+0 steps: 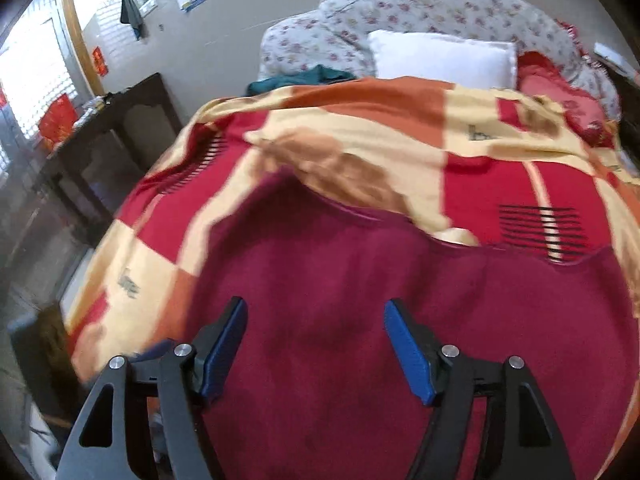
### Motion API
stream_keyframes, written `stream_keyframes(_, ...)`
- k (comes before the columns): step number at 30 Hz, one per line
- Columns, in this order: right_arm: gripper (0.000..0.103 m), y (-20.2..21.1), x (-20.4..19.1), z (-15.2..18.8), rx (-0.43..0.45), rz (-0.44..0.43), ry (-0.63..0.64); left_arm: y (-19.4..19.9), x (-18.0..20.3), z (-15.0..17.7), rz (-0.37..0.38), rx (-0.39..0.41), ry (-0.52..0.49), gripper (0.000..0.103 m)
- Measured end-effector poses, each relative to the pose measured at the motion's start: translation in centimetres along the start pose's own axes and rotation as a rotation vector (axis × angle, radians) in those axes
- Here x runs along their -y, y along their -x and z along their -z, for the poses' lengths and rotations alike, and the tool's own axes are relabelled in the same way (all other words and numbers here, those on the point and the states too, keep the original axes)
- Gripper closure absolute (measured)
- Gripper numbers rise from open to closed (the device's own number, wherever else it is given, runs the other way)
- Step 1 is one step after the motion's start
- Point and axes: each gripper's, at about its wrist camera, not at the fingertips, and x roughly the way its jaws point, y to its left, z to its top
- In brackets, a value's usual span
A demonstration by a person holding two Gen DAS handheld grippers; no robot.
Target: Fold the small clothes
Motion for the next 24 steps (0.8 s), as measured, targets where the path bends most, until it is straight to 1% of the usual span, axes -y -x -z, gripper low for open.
stream_keyframes(3,0.028,-0.9,-1.6,-1.0,-0.047,-0.025,-0.003,0.2,-0.3,-0.1,0.028,-0.016,-0.002,0.001)
stream_keyframes(6,0.027,-2.2,-3.7,-2.1,-0.086,-0.019,0.037,0.3,-0.7,-0.1,0.053,-0.024,0.001,0.001)
stream_keyframes(11,0.024,-4.0,-5.1,-3.4,-0.134,-0.045,0.047,0.3,-0.8,-0.1,0.059,-0.029,0.004,0.001)
stream_keyframes(14,0.023,-5.5,-5.6,-3.7,-0.186,-0.027,0.065,0.3,-0.8,-0.2,0.064,-0.033,0.005,0.001)
stream_keyframes(16,0.019,-6.5,-6.0,-3.7,-0.211,-0.004,0.09,0.3,-1.0,-0.3,0.072,-0.034,0.011,0.001)
stream_keyframes(19,0.015,-7.3,-6.4,-3.7,-0.227,0.024,0.121,0.3,-1.1,-0.3,0.079,-0.035,0.019,0.001)
stream_keyframes(24,0.015,-8.2,-7.2,-3.9,-0.243,0.076,0.165,0.2,-1.2,-0.4,0.077,-0.036,0.017,0.001)
